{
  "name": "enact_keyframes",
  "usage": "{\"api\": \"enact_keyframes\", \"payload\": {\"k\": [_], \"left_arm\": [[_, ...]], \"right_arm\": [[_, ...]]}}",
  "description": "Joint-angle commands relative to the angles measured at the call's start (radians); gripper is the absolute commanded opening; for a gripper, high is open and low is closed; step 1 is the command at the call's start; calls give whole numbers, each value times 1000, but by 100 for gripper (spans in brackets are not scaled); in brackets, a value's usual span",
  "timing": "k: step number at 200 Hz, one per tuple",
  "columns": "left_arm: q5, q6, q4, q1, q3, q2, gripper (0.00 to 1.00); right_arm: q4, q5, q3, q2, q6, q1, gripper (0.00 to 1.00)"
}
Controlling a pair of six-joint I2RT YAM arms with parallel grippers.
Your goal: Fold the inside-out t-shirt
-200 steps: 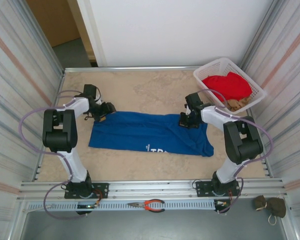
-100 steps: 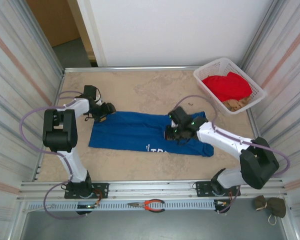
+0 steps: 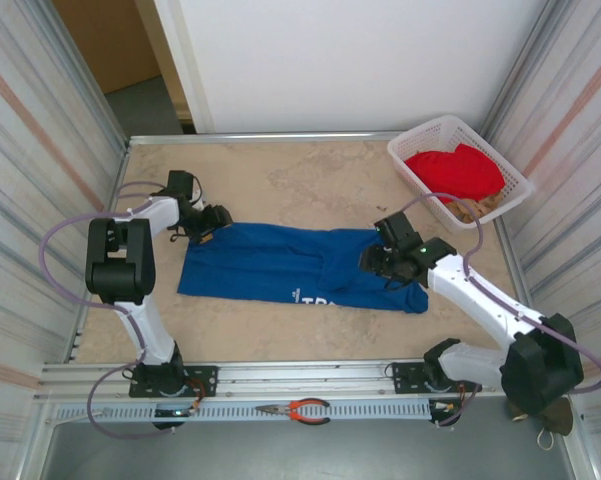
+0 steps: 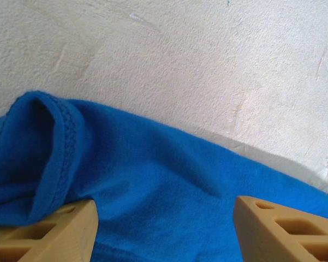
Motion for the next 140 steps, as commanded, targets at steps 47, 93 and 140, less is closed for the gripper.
{"api": "enact_keyframes", "payload": {"k": [47, 93, 140], "left_arm": [[15, 8, -4, -1, -1, -2, 67], [16, 8, 3, -1, -9, 11, 66], [25, 1, 20, -1, -15, 14, 67]], "right_arm": [[129, -89, -24, 243, -113, -78, 50], [144, -133, -32, 282, -122, -79, 3], [27, -121, -95, 48, -91, -74, 0]]}}
